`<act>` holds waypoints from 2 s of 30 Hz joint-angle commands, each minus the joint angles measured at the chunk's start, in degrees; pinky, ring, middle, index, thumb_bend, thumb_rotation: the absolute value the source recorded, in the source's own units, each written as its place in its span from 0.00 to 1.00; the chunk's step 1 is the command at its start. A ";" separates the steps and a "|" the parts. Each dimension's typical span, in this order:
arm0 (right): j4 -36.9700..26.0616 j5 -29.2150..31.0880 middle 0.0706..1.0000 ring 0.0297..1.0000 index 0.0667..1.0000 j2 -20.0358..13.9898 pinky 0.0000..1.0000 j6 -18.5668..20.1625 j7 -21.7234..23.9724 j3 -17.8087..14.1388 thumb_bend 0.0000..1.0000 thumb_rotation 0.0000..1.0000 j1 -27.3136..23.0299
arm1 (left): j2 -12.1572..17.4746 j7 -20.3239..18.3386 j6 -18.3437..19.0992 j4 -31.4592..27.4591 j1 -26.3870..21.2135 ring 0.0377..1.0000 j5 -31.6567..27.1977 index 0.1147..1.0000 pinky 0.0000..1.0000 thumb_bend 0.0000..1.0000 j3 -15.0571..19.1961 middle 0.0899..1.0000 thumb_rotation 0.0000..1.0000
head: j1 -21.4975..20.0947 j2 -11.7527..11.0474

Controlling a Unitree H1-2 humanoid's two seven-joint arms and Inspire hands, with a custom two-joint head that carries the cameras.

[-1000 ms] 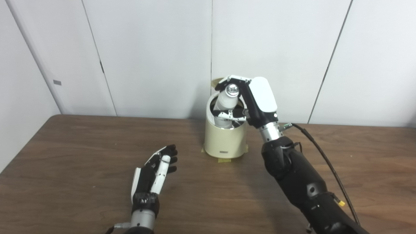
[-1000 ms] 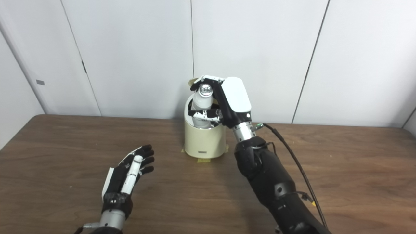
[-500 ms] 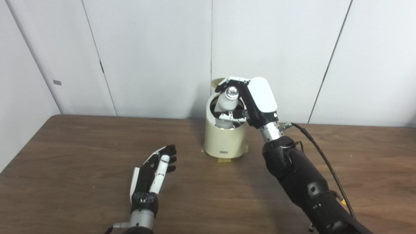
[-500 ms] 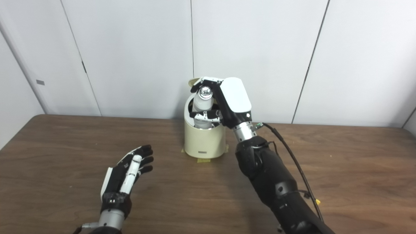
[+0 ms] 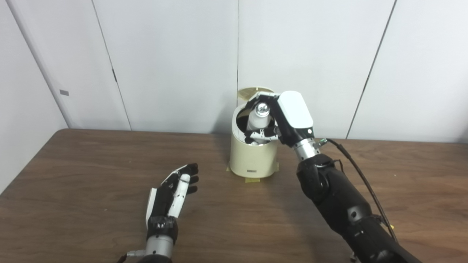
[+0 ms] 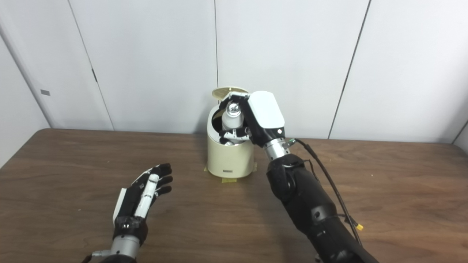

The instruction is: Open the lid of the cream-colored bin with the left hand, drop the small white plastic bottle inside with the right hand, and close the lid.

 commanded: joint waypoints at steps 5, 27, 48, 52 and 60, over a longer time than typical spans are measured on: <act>-2.36 -0.25 0.81 0.80 0.72 -1.24 0.74 3.18 5.53 1.05 0.91 0.15 -1.64 | -0.03 -0.16 -1.11 -1.80 -1.12 0.77 0.14 0.72 0.75 0.47 -0.15 0.76 0.71 | -0.21 -0.03; -2.80 -0.51 0.83 0.83 0.68 -1.44 0.72 4.35 5.21 0.75 0.90 0.16 -0.86 | -0.08 -0.20 -1.17 -1.66 -1.23 0.77 -0.27 0.72 0.75 0.49 -0.07 0.75 0.66 | -0.33 -0.05; -10.45 4.80 0.45 0.39 0.46 -1.28 0.36 -5.98 -1.67 -3.66 0.50 0.00 3.62 | 1.38 -1.00 -1.37 -0.46 -1.62 0.76 -0.62 0.72 0.74 0.44 0.30 0.75 0.65 | -2.00 -0.83; -14.80 5.63 0.44 0.40 0.46 -1.47 0.38 -4.87 -0.02 -4.87 0.50 0.00 5.25 | 1.69 -1.53 -1.48 -0.11 -1.83 0.76 -0.76 0.72 0.75 0.43 0.46 0.76 0.64 | -2.25 -1.01; -21.03 9.74 0.46 0.40 0.46 -1.08 0.37 -4.49 0.55 -10.11 0.50 0.00 9.51 | 2.06 -1.96 -2.08 1.03 -2.44 0.77 -1.34 0.72 0.75 0.40 0.86 0.76 0.60 | -2.88 -1.41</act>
